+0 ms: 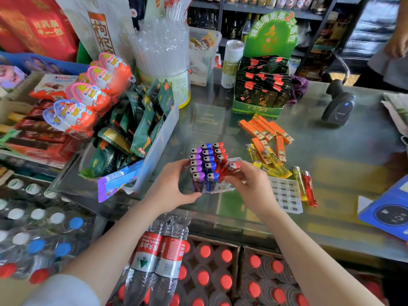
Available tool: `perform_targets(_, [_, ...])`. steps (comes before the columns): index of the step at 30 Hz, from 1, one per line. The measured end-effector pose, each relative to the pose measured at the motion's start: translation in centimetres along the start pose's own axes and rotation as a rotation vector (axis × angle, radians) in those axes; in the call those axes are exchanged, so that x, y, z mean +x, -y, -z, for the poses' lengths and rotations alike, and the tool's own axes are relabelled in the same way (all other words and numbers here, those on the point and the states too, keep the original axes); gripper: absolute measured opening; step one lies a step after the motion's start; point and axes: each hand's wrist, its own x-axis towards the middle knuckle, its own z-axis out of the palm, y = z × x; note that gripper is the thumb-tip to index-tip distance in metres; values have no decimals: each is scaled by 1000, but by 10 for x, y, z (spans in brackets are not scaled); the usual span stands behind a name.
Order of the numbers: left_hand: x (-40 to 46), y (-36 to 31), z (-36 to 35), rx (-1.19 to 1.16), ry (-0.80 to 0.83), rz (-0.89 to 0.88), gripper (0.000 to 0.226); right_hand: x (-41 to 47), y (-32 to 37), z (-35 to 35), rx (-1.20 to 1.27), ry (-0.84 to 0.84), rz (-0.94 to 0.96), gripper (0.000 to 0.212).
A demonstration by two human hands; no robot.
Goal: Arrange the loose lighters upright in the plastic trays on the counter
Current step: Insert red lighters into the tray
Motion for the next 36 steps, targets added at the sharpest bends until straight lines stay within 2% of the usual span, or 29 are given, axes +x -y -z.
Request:
perform_targets(5, [-7,2,3,19,17,34,62,-9,6,-6,-82,18,6,24])
perform_targets(10, [-10,0,5,36,16,50,64,-9,11,-9,-155,19,-3,19])
perform_targets(17, [-10,-4,9,28,46,59,62,-13,6,-16,-139,-39,1,12])
perform_targets(24, [-8,-3,9,27,73,35,60,-6,8,-11,-246,22,11,15])
perform_targets(31, [-3,6,2,42,98,-25,36,-8,8,-5,-361,53,-28,20])
perform_targets(33, [-2,9,-1,48,94,-25,33,-16,4,5,-344,4,-50,22])
perform_targets(36, [-1,6,-5,30,72,-30,31,-32,-9,30,-320,-219,-112,16])
